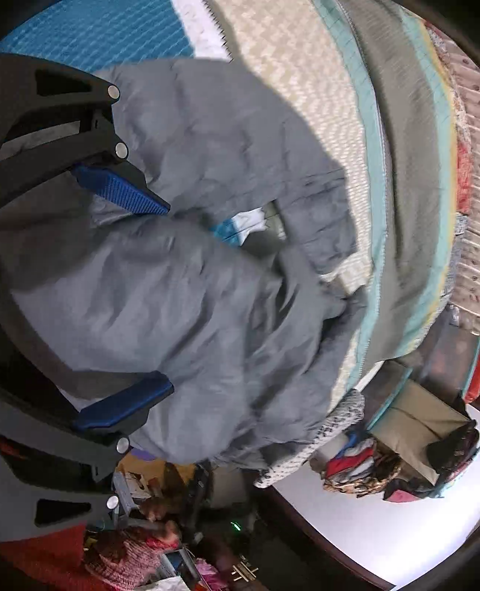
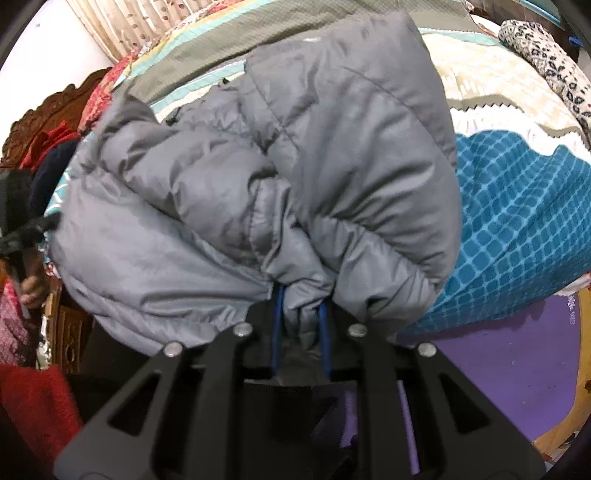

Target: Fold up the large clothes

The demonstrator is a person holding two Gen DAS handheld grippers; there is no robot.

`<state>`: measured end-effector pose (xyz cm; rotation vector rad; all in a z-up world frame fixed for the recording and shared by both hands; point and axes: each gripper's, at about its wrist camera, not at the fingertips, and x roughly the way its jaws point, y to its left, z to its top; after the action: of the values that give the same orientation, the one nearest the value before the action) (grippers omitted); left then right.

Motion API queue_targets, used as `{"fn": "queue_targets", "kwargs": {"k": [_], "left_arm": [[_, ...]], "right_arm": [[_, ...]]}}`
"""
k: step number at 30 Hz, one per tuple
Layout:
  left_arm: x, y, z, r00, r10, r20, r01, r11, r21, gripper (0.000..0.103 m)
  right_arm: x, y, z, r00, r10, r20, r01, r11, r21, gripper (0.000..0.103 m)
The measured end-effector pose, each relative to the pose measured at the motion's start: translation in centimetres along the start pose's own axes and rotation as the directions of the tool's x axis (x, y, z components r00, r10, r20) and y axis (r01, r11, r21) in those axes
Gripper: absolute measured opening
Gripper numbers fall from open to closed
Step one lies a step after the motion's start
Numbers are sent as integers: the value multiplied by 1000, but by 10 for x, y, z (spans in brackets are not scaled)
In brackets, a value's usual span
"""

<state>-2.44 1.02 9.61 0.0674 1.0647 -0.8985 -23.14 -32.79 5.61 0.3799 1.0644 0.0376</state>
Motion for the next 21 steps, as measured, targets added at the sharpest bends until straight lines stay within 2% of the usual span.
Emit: {"fn": "queue_targets", "kwargs": {"k": [3, 4, 5, 7, 8, 10, 12, 13, 15, 16, 18, 19, 20, 21], "left_arm": [[4, -9, -15, 999, 46, 16, -46, 999, 18, 44], [1, -11, -20, 998, 55, 28, -55, 998, 18, 38], [-3, -13, -25, 997, 59, 46, -60, 998, 18, 36], [-11, -12, -28, 995, 66, 68, -67, 998, 11, 32], [-15, -11, -29, 995, 71, 72, -72, 997, 4, 31], [-21, -12, -28, 992, 90, 87, -90, 996, -3, 25], [-32, -12, -26, 988, 106, 113, -106, 994, -1, 22], [-34, -13, -25, 986, 112, 123, -112, 994, -1, 20], [-37, -14, -25, 982, 132, 137, -132, 991, -3, 17], [-37, -14, -25, 980, 142, 137, -142, 990, -5, 14], [-39, -14, -26, 977, 158, 144, -158, 987, -9, 5], [-41, -15, -25, 974, 167, 152, -168, 986, -11, 0], [-43, -17, -23, 971, 178, 162, -178, 984, -15, 0], [-46, -19, -20, 966, 193, 174, -193, 981, -20, 0]], "right_arm": [[-37, 6, 12, 996, 35, 82, -33, 999, -27, 22], [-47, 10, 16, 994, 33, 107, -27, 998, -50, 36], [-54, 14, 20, 992, 24, 126, -15, 997, -73, 54], [-66, 26, 31, 985, -25, 172, 52, 987, -152, 66], [-68, 34, 40, 982, -49, 184, 88, 975, -205, 67], [-67, 42, 55, 981, -60, 183, 109, 958, -265, 67], [-58, 47, 70, 984, -50, 169, 103, 942, -319, 74], [-51, 48, 74, 988, -44, 149, 93, 936, -340, 79], [-24, 46, 77, 997, -45, 61, 64, 927, -371, 80], [-12, 42, 76, 997, -70, 28, 76, 922, -379, 80], [10, 37, 72, 995, -88, -55, 60, 919, -390, 46], [13, 37, 71, 995, -74, -73, 40, 924, -380, 21], [6, 41, 74, 997, -48, -57, 24, 932, -362, 12], [-3, 46, 76, 999, -39, -13, 32, 929, -368, 10]]}}
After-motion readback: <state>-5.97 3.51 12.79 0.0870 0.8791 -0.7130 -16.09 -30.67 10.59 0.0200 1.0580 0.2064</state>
